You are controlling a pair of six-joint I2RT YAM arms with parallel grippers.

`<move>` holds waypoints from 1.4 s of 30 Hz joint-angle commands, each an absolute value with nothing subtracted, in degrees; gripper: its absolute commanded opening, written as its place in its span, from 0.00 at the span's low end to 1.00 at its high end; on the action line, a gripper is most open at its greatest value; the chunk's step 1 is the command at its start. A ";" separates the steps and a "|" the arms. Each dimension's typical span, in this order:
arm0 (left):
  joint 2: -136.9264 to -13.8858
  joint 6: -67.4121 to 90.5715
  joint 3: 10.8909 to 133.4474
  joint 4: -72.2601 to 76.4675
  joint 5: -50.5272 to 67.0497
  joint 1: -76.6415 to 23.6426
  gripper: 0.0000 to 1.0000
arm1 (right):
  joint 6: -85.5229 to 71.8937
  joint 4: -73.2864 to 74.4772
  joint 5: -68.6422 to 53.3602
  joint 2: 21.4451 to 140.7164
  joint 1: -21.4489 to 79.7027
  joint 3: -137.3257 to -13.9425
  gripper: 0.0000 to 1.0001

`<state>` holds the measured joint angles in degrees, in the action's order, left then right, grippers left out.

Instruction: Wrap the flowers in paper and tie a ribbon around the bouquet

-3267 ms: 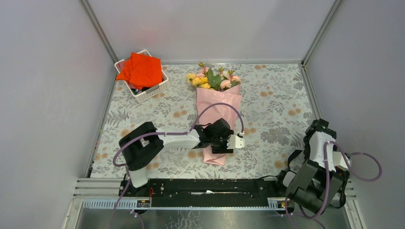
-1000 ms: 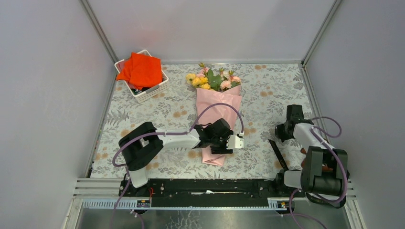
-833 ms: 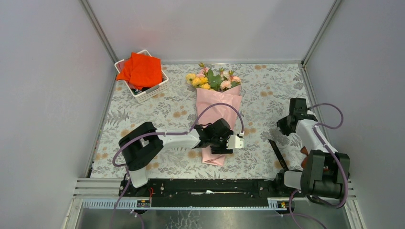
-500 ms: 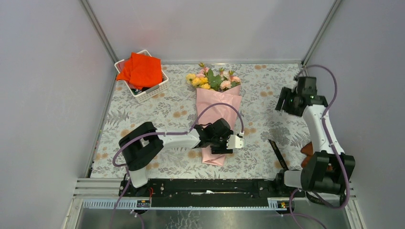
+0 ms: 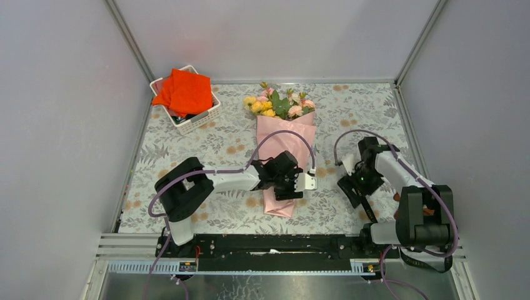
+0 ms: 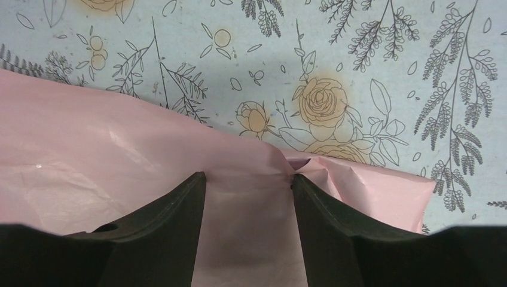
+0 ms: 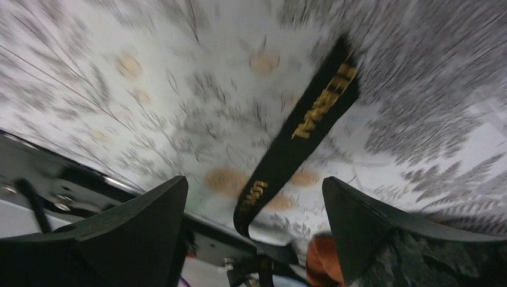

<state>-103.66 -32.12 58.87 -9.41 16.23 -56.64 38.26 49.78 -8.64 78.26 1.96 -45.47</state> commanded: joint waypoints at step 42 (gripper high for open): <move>-108.52 -30.87 57.24 -14.46 19.53 -55.10 0.63 | -8.85 -20.56 -19.96 66.18 2.46 -99.03 0.00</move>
<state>-104.12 -31.11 58.72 -9.45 20.38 -54.59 5.32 5.65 -17.87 63.24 2.20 -90.74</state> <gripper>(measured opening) 0.632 0.011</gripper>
